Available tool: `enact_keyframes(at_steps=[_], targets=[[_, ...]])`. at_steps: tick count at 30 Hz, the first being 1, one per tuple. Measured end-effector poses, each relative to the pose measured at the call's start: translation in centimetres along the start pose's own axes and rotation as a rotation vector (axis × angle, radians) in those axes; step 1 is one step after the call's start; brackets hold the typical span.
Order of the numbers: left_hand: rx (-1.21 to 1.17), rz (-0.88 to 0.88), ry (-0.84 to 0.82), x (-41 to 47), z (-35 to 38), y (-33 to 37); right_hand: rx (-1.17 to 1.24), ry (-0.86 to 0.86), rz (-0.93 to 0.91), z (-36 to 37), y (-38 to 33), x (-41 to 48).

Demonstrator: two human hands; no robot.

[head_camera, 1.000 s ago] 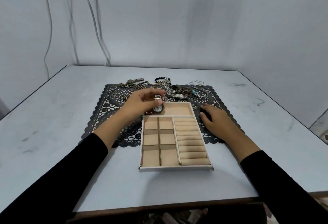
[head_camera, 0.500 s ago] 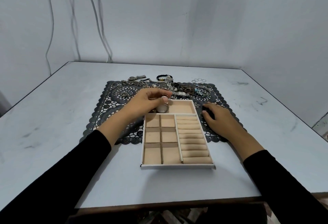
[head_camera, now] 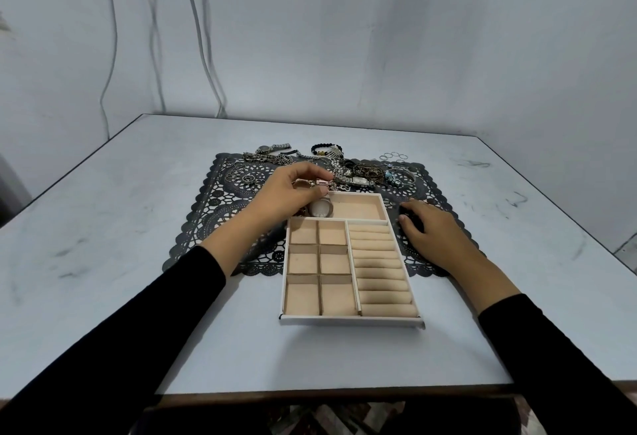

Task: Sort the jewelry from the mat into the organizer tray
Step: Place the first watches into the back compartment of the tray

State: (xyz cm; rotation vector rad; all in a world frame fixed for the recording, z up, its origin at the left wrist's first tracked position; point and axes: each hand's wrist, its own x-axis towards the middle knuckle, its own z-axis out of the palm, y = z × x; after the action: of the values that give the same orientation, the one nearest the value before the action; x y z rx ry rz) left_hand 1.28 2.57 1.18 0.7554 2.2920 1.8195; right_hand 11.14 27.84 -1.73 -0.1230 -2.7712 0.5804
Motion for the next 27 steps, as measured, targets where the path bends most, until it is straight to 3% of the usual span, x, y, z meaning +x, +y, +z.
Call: enact_keyframes(at_steps=[16, 21, 27], targets=[[0.18, 0.099, 0.019, 0.23, -0.22, 0.19, -0.011, -0.013, 0.012, 0.03, 0.22, 0.08], [0.263, 0.204, -0.015, 0.18, -0.18, 0.32, -0.016, -0.011, 0.01, 0.08, 0.18, 0.13], [0.28, 0.213, -0.053, 0.55, -0.56, 0.38, -0.011, -0.015, 0.014, 0.02, 0.18, 0.08]])
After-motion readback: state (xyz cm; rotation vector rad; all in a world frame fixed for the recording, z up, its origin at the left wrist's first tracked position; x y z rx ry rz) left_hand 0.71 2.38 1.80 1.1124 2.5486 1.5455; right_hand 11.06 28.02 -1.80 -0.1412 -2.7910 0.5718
